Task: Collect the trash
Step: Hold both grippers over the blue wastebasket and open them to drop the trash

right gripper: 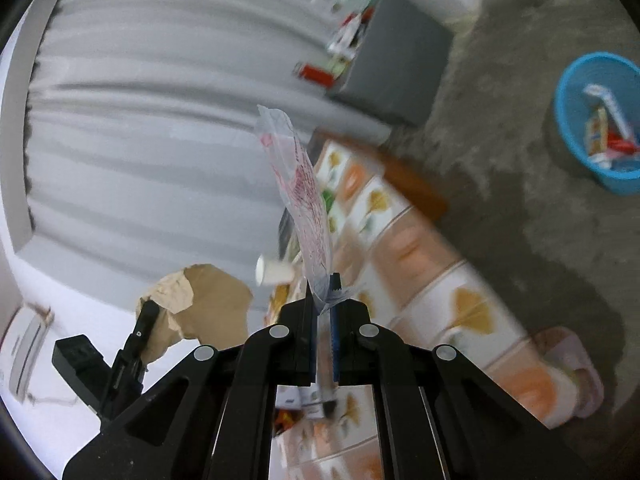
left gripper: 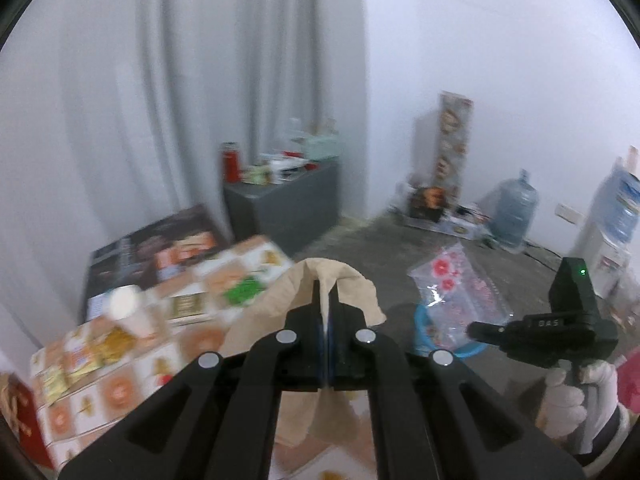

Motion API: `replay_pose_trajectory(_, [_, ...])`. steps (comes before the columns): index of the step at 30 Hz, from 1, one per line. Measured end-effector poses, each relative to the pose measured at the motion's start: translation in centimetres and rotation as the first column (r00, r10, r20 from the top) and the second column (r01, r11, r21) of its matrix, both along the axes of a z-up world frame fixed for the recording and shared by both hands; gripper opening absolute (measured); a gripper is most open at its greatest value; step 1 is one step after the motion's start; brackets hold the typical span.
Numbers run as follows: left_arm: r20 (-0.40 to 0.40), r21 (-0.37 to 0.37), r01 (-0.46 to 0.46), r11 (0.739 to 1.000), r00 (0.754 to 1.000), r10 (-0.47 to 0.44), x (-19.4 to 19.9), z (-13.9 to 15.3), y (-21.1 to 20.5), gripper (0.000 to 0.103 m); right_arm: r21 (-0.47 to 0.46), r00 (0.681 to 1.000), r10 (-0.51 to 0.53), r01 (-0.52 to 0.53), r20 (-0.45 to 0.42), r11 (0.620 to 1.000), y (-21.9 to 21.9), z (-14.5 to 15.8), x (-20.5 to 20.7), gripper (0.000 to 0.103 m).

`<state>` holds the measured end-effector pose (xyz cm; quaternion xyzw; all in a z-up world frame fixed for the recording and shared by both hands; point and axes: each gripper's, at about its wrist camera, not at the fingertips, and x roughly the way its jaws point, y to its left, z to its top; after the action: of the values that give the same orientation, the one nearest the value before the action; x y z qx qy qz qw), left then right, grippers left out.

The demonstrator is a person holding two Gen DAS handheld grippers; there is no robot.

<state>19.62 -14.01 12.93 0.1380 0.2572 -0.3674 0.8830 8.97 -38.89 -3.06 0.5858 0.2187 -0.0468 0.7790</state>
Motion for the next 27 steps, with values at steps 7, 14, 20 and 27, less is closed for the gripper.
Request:
replay_pose_trajectory(7, [-0.111,0.02,0.214,0.977,0.971,-0.211,-1.1,-3.5,-12.8,0.001,-0.002,0.971,-0.229,0.23,-0.062,0.973,-6.9,-3.0,-7.2,0.004])
replay_pose_trajectory(14, [-0.294,0.055,0.369,0.928,0.894,-0.338,-1.6,-9.6,-25.8,0.001,0.008,0.894,-0.414,0.421,-0.171,0.907,-12.9,-8.1,-12.9,0.004])
replay_pose_trajectory(20, [-0.477,0.09,0.41,0.908,0.817,-0.322,-0.9,-17.3,-35.0,0.001,0.037,0.869,-0.424,0.447,-0.256,0.894,-15.9,-12.1,-13.7,0.004])
replay_pose_trajectory(27, [-0.629,0.133,0.398,0.908,0.741,-0.233,0.3,-25.0,-41.6,0.001,0.049,0.851,-0.412,0.45,-0.326,0.892,-19.1,-14.6,-13.2,0.004])
